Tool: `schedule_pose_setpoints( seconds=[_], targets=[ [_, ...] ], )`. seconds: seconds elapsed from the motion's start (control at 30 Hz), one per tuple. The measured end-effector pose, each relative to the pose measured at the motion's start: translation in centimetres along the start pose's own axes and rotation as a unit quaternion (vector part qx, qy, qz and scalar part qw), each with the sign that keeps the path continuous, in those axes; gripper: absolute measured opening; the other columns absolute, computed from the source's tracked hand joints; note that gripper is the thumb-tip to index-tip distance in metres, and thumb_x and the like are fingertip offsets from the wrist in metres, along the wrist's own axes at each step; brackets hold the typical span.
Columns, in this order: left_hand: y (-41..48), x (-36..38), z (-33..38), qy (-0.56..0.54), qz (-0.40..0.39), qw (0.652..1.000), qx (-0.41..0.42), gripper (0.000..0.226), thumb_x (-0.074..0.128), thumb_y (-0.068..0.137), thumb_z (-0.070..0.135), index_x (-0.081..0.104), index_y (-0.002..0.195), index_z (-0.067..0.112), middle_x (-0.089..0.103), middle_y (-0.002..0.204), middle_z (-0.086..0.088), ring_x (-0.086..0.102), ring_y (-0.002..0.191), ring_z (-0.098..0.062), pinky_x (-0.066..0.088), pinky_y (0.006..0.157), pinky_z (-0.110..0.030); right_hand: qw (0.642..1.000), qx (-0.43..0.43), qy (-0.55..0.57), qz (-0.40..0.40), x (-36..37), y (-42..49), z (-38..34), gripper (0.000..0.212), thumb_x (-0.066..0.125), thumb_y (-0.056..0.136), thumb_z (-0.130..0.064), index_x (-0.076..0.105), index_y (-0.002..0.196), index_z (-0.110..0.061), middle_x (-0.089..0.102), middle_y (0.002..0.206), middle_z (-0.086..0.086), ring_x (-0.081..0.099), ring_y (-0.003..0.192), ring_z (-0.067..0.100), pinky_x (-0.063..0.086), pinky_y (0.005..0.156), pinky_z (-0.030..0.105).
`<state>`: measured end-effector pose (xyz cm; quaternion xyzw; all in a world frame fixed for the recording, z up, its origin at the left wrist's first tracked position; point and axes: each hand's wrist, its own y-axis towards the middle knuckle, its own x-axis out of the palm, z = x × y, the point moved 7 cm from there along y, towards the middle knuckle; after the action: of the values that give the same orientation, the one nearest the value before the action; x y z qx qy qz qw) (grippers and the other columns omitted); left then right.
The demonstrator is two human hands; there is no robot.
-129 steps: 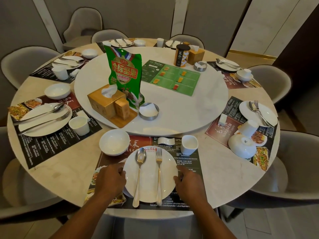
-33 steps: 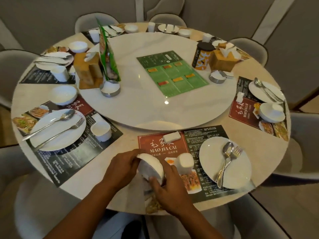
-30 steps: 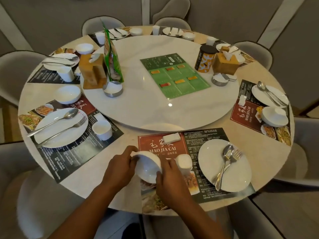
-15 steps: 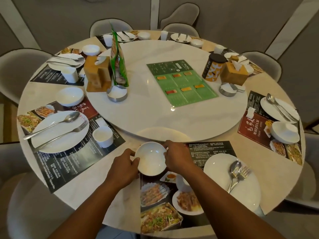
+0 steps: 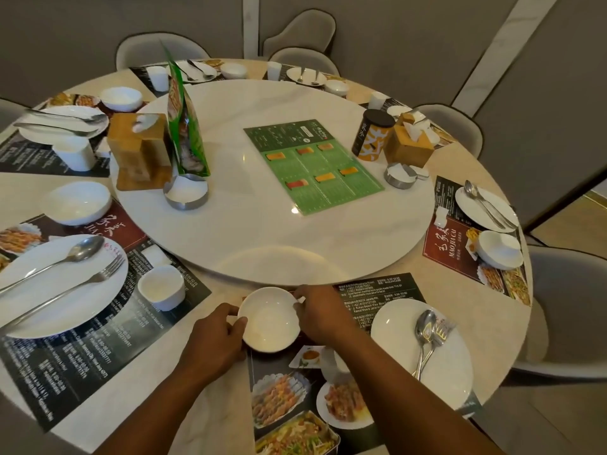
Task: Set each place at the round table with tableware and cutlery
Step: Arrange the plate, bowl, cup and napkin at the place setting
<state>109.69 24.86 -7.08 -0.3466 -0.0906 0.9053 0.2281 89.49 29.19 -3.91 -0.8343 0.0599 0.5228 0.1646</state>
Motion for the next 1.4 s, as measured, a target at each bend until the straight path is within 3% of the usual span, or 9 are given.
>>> schedule_pose_setpoints(
  seconds=[0.2,0.3,0.57,0.77,0.87,1.0,1.2,1.4],
  targets=[
    [0.2,-0.1,-0.1,-0.006,0.001,1.0,-0.001,0.032,0.053,0.097,0.035,0.054,0.127,0.023,0.072,0.082,0.004,0.07,0.06,-0.006,0.057,0.084,-0.034,0.995,0.013,-0.099,-0.023,-2.7,0.1,4.3,0.043,0.058,0.094,-0.028,0.056,0.136,-0.034,0.066,0.125,0.003,0.061,0.114,0.025,0.05,0.09,0.036],
    [0.0,-0.1,0.0,-0.005,0.008,1.0,-0.002,0.032,0.053,0.097,0.035,0.053,0.127,0.023,0.072,0.087,0.002,0.07,0.06,-0.007,0.055,0.082,-0.03,0.989,-0.012,-0.135,-0.058,-2.4,0.5,4.3,0.046,0.056,0.095,-0.03,0.052,0.14,-0.037,0.063,0.124,0.005,0.06,0.113,0.025,0.05,0.089,0.037],
    [-0.8,0.0,0.8,-0.012,0.039,0.999,-0.004,0.035,0.052,0.097,0.036,0.055,0.13,0.023,0.071,0.101,-0.003,0.07,0.067,-0.01,0.055,0.08,-0.03,0.971,-0.084,-0.219,-0.042,-1.3,1.3,3.9,0.048,0.062,0.09,-0.022,0.053,0.137,-0.028,0.065,0.112,0.006,0.062,0.103,0.026,0.053,0.08,0.038],
    [-2.4,-0.1,0.8,-0.026,0.097,0.994,-0.033,0.039,0.047,0.097,0.043,0.054,0.132,0.026,0.073,0.098,-0.004,0.07,0.076,-0.014,0.058,0.081,-0.042,0.971,-0.097,-0.218,-0.011,-2.8,1.1,7.1,0.04,0.062,0.087,-0.022,0.06,0.126,-0.025,0.07,0.106,0.004,0.065,0.097,0.027,0.052,0.077,0.037],
    [-4.4,-0.9,1.3,0.008,0.199,0.979,-0.054,0.035,0.046,0.099,0.039,0.054,0.128,0.021,0.07,0.076,0.004,0.066,0.07,-0.013,0.05,0.073,-0.036,0.975,-0.091,-0.204,-0.008,-4.0,0.9,9.8,0.036,0.063,0.086,-0.02,0.063,0.121,-0.026,0.071,0.105,0.002,0.066,0.093,0.024,0.053,0.08,0.036],
    [-8.3,-0.3,4.7,-0.019,0.295,0.953,-0.065,0.025,0.05,0.098,0.03,0.054,0.122,0.024,0.065,0.07,0.006,0.058,0.075,-0.021,0.041,0.078,-0.038,0.984,-0.083,-0.156,-0.003,-5.6,0.8,13.2,0.031,0.064,0.088,-0.023,0.065,0.119,-0.025,0.071,0.112,0.004,0.066,0.097,0.026,0.052,0.085,0.036],
    [-11.7,3.7,9.3,-0.045,0.323,0.944,-0.051,0.032,0.054,0.096,0.025,0.055,0.127,0.02,0.066,0.079,0.0,0.058,0.079,-0.023,0.045,0.08,-0.04,0.981,-0.106,-0.16,-0.015,-6.3,0.9,15.1,0.042,0.064,0.089,-0.015,0.059,0.129,-0.025,0.068,0.119,0.007,0.063,0.103,0.029,0.047,0.087,0.035],
    [-13.1,6.1,11.1,-0.023,0.324,0.945,-0.046,0.031,0.055,0.095,0.022,0.055,0.127,0.021,0.065,0.075,0.009,0.058,0.07,-0.01,0.042,0.068,-0.03,0.978,-0.119,-0.171,-0.014,-7.3,0.9,16.0,0.041,0.058,0.093,-0.014,0.056,0.133,-0.024,0.065,0.123,0.007,0.061,0.109,0.03,0.041,0.081,0.033]
  ],
)
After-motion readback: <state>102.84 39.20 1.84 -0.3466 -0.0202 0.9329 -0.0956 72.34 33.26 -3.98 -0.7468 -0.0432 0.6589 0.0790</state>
